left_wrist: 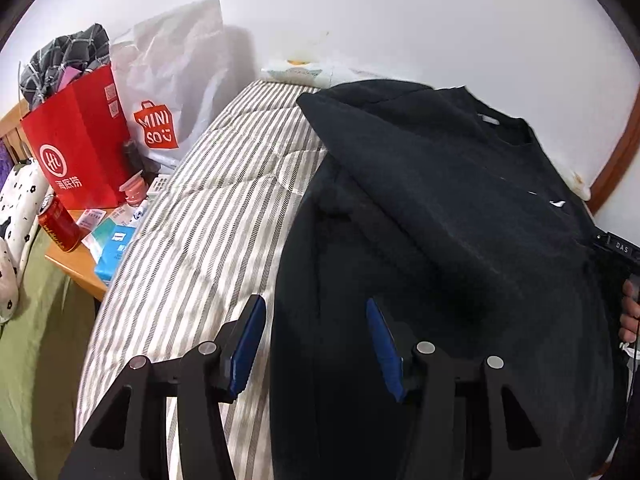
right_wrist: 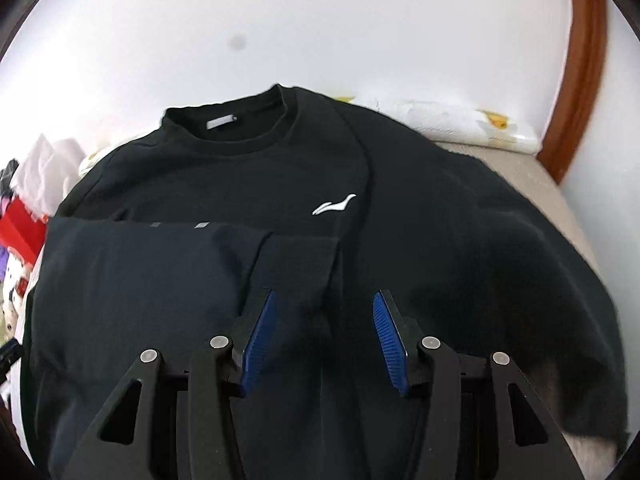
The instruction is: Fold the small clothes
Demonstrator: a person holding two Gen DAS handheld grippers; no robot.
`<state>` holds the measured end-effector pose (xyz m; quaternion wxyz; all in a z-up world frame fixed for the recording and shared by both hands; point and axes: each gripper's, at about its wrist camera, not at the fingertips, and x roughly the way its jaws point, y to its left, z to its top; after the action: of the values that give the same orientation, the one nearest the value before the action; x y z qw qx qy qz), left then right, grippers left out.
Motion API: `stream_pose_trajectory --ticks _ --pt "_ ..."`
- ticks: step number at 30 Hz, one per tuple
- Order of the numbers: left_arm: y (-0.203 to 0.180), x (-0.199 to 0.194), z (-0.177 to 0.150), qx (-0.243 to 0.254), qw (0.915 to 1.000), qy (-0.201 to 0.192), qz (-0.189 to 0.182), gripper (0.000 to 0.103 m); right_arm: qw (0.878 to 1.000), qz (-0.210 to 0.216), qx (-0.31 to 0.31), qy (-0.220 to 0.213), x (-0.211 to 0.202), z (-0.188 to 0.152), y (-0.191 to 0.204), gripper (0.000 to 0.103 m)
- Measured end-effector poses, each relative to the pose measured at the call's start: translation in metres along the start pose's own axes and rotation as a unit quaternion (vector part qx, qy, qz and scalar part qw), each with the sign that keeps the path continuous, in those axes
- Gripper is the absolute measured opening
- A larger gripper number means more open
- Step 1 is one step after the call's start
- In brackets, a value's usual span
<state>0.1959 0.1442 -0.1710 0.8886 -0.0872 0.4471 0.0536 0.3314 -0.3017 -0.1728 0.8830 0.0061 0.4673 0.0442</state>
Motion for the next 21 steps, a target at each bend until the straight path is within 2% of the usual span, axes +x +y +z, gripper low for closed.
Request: stream_pose_trajectory --ticks 2,3,5,7,10,16,21 --pt "-0.001 0.009 0.002 0.000 1.0000 0.006 0.000 0.050 1.000 0.000 0.004 0.009 0.023 0.005 -0.002 0.048" --pt "-0.003 0.015 0.004 0.001 1.0000 0.009 0.000 0.050 1.000 0.001 0.005 0.011 0.029 0.005 -0.002 0.044" --pt "-0.004 0.020 0.005 0.005 0.9999 0.013 0.002 0.050 1.000 0.004 0.009 0.021 0.047 0.007 -0.004 0.021" --pt "-0.006 0.023 0.005 0.011 0.9998 0.014 0.003 0.050 1.000 0.001 0.009 0.001 0.041 0.006 -0.007 0.008" --pt "-0.007 0.027 0.005 0.014 0.9998 0.015 0.005 0.050 0.999 0.013 0.002 -0.040 0.021 0.004 -0.011 0.007" --pt "-0.007 0.027 0.005 0.014 0.9998 0.014 0.003 0.051 0.997 0.017 0.022 -0.066 -0.004 0.012 -0.042 0.004" --pt "-0.008 0.027 0.006 0.016 0.9998 0.015 0.003 0.052 0.997 -0.011 0.031 -0.075 -0.013 0.018 -0.063 0.004"
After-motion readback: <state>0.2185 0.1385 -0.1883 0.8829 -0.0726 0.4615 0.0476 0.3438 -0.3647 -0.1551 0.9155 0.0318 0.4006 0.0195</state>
